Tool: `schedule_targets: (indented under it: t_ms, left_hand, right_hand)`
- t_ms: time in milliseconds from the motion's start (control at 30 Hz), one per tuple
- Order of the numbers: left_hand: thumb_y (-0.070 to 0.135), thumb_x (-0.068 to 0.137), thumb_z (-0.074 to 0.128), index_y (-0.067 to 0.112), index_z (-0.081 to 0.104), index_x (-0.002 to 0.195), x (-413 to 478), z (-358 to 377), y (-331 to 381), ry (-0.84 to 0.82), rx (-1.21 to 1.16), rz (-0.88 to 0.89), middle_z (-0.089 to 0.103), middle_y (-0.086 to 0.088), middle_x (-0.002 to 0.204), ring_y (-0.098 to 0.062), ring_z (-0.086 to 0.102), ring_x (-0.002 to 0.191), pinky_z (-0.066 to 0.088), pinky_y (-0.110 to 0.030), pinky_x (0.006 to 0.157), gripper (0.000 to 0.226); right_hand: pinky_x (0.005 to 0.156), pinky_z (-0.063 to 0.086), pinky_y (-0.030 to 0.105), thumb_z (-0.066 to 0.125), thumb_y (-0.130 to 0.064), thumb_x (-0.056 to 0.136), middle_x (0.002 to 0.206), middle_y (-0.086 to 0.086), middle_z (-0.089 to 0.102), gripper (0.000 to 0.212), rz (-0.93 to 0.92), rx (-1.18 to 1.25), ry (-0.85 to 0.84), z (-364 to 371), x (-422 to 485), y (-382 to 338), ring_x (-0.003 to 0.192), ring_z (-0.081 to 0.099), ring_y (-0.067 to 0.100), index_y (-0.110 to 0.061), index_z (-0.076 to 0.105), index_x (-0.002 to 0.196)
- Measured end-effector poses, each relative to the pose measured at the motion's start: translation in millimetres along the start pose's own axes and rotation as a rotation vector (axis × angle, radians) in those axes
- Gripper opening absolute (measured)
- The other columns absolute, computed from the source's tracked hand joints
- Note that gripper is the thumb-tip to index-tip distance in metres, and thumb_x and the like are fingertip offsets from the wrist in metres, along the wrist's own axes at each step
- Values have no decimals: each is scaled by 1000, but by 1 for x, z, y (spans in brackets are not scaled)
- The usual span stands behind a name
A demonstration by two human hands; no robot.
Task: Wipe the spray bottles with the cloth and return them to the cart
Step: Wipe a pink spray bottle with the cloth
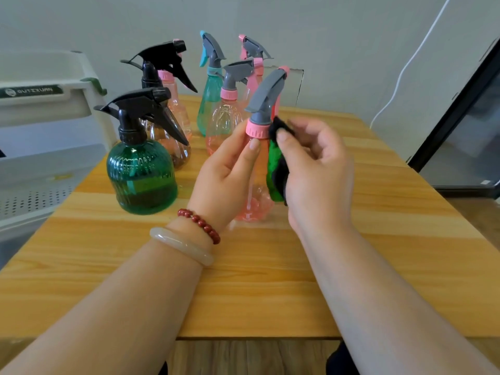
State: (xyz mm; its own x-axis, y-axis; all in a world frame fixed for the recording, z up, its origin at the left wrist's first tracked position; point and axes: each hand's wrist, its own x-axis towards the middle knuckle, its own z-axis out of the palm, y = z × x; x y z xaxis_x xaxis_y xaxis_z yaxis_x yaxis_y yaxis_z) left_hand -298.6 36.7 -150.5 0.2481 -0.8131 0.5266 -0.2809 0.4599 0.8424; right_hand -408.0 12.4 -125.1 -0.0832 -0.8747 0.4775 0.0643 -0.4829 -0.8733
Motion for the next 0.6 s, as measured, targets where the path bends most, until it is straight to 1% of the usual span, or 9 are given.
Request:
schedule_targets:
  t_ms: [67,133,167,200,267,367,433,500,600]
  left_hand:
    - [23,104,45,23,46,145,1,0,2,4,-22,-19,57,10,139,5,50,126,42,-23,106,41]
    - [23,103,47,22,48,144,2,-2,2,11,-47,-44,59,12,135,11,55,116,47,-12,93,41]
    - [25,103,47,24,48,144,1,-2,2,18,-48,-54,60,13,134,12,54,115,46,-10,92,42]
    - [26,102,48,25,48,144,1,-3,2,24,-39,-57,60,14,134,10,53,119,45,-11,96,42]
    - [25,103,47,26,48,144,1,-1,2,17,-25,-54,59,12,136,5,50,126,41,-19,106,41]
    - [24,104,45,27,46,144,0,1,1,-5,-26,-38,58,10,138,1,49,129,40,-28,110,40]
    - [24,104,44,23,46,144,0,0,0,-15,-27,-33,57,13,136,3,49,128,40,-24,109,40]
    - [26,103,48,23,49,140,0,-1,-1,-24,-33,-41,60,16,128,7,52,121,42,-14,101,38]
    - [38,96,58,31,52,134,0,0,-4,-11,62,-18,58,3,124,10,51,111,38,-10,97,39]
  right_hand:
    - [75,52,27,69,-15,86,81,-12,71,17,-48,18,0,1,0,0,80,67,8,-31,67,82]
    - [74,51,28,70,-15,86,78,-14,71,20,-18,-48,-21,0,-4,9,76,66,7,-33,67,79]
    - [72,50,28,70,-14,86,76,-15,70,21,14,-62,-29,-1,-6,12,74,65,6,-33,67,77]
    - [71,50,28,71,-13,86,74,-15,70,22,39,-57,-30,-1,-5,12,72,65,6,-32,67,75]
    - [72,51,29,72,-14,85,76,-14,70,21,0,-24,-2,-2,-2,8,74,65,7,-32,68,76]
    - [75,53,31,70,-16,86,82,-12,71,18,-96,-9,9,-1,0,3,79,65,10,-33,68,81]
    - [76,52,28,69,-15,87,83,-13,71,20,-74,-56,-25,-1,-4,10,81,66,8,-34,67,82]
    - [76,52,29,70,-14,87,82,-13,72,22,-12,-83,-56,-2,-5,14,80,66,8,-34,68,79]
    - [75,51,30,70,-14,85,80,-12,71,21,-27,-34,-42,-6,1,7,77,65,8,-34,69,77]
